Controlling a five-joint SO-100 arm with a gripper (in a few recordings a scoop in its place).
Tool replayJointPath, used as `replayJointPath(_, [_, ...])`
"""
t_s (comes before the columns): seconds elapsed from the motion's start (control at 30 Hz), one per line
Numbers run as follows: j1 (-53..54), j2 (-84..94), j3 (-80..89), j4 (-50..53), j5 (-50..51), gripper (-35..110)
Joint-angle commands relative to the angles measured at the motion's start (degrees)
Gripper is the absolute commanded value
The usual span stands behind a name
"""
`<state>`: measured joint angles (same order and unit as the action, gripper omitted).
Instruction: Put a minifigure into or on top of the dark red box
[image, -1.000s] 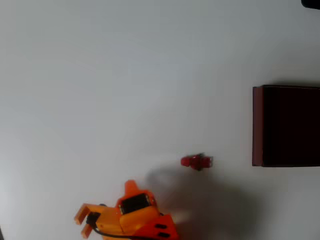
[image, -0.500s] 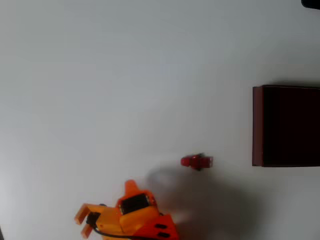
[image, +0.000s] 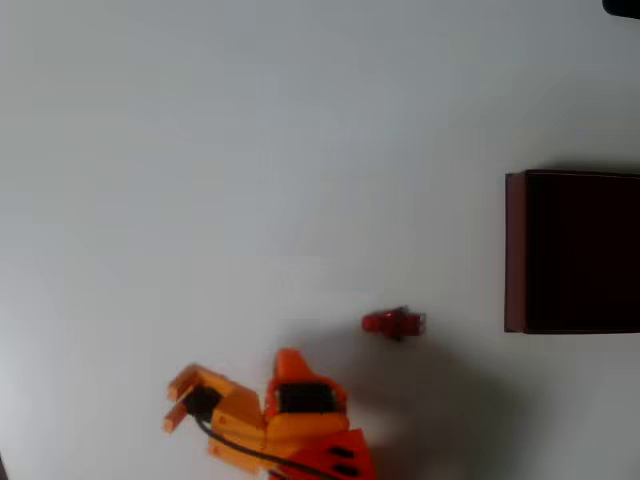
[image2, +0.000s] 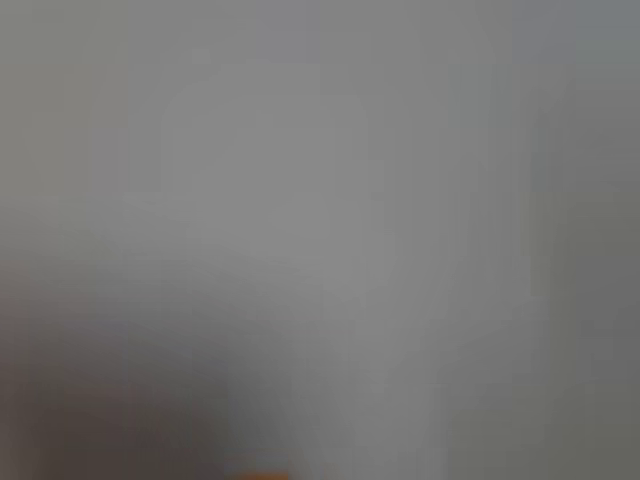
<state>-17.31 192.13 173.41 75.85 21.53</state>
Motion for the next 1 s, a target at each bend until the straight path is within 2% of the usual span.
replayJointPath(0.0, [-2.64, -0.09, -1.41, 1.58, 10.2, 3])
replayJointPath(0.13, [-2.99, 0.0, -5.98, 3.25, 12.57, 4])
replayJointPath(0.33, [1.93, -2.81, -14.85, 9.23, 10.63, 9])
replayJointPath(0.53, [2.64, -29.36, -27.51, 5.1, 4.48, 9])
replayJointPath(0.8, [8.0, -45.0, -43.59, 8.35, -3.87, 11])
replayJointPath(0.97, [9.84, -62.23, -57.92, 10.9, -9.05, 10])
